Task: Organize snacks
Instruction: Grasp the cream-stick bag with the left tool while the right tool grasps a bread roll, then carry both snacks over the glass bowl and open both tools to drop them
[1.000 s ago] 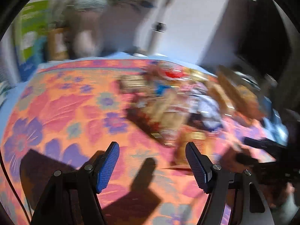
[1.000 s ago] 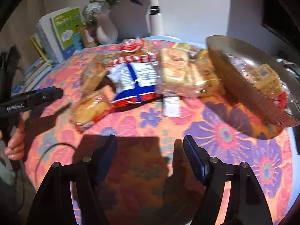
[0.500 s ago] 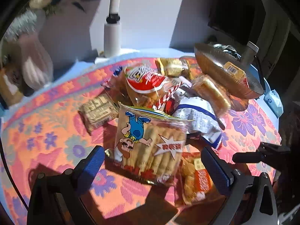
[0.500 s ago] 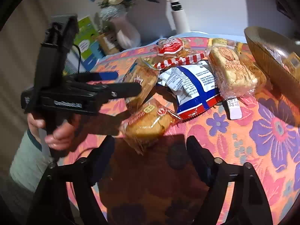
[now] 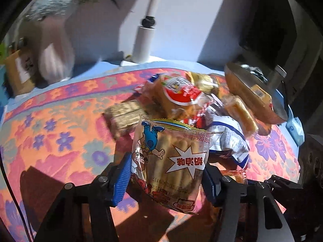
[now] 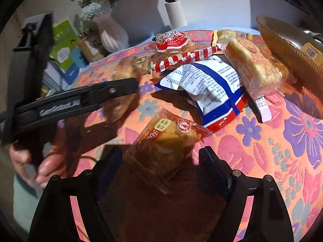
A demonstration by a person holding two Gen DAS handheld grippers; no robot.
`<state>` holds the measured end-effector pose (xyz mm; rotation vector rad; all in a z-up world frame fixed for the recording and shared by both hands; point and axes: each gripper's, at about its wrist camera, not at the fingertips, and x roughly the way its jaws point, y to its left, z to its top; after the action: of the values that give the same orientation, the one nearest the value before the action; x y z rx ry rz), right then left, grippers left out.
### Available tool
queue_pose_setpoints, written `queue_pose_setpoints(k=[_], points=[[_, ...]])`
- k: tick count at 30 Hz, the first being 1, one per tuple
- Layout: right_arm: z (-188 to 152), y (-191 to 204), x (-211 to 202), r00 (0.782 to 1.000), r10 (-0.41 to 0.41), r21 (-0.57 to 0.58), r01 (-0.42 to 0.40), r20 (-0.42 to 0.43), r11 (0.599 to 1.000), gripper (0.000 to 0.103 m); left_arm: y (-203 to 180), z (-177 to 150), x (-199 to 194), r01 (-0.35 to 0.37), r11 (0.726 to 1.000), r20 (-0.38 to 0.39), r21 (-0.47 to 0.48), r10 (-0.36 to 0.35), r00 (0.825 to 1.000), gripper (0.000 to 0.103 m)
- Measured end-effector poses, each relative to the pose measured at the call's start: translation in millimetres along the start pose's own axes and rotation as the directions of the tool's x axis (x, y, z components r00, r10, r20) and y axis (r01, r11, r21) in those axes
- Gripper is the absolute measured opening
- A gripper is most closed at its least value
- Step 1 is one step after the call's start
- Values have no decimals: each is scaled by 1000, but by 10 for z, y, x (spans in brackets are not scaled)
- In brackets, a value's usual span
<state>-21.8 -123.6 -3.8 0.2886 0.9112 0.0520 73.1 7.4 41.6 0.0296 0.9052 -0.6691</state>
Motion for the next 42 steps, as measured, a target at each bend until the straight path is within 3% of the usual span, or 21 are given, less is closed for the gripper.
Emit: queue_pose_setpoints(k=[7, 9, 11, 14, 18, 28, 35, 42], points=[[65, 166, 163, 992, -126, -33, 126, 16, 991, 80, 97, -83, -240, 23, 998, 57, -53, -20, 998, 60], [51, 178, 147, 990, -137, -47, 138, 18, 989, 75, 66, -102, -280, 23, 999, 64, -49, -20, 998, 60], [38, 140, 113, 988, -152, -58, 153, 24, 986, 62, 24, -120, -323, 21, 999, 70, -38, -18, 997, 60], [-10, 38, 17, 992, -123, -74, 124, 22, 989, 55, -69, -152, -388, 10, 1000, 79, -23, -8, 997, 60], [-201, -187, -214, 998, -55, -106, 58, 30, 993, 54, -190, -218, -480, 12, 1000, 88, -14, -10, 996, 60], [-487, -827, -703, 991, -118, -98, 125, 65, 987, 53, -660, -259, -528, 27, 998, 85, 50, -31, 996, 59], [-461, -1143, -1038, 985, -131, -62, 138, 114, 988, 53, -1130, -109, -480, 51, 991, 74, 122, -60, 995, 59], [-243, -1439, -1559, 955, -162, -50, 180, 250, 982, 53, -1702, 295, -313, 76, 978, 73, 195, -92, 993, 59]])
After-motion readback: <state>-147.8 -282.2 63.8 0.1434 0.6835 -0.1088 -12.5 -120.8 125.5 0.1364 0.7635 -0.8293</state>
